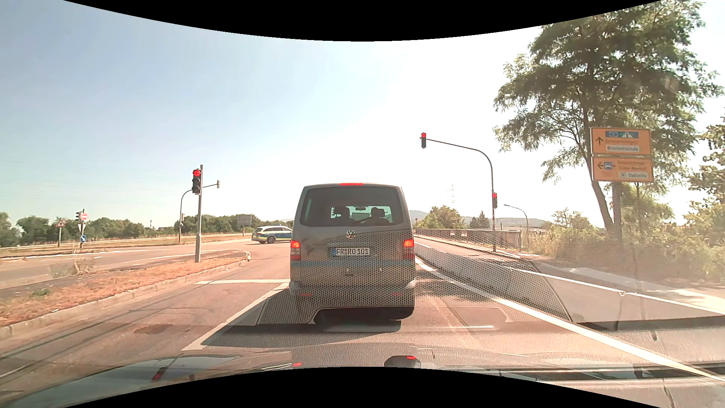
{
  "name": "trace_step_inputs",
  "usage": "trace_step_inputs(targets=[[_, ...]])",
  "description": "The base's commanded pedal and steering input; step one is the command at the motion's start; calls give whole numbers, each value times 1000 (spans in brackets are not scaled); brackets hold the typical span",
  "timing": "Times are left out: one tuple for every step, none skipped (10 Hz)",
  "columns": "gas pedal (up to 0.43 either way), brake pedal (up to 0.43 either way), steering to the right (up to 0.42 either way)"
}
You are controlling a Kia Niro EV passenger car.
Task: Follow the waypoints while adhering to traffic rules and regulations
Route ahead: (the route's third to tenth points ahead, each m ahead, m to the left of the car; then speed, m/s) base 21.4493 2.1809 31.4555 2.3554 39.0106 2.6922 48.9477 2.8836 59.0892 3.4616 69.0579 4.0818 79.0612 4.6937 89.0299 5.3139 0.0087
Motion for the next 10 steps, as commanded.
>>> trace_step_inputs(targets=[[0,201,-4],[0,201,-4],[0,201,-4],[0,201,-4],[0,201,-4],[0,201,-4],[0,207,-4],[0,207,-4],[0,201,-4],[0,201,-4]])
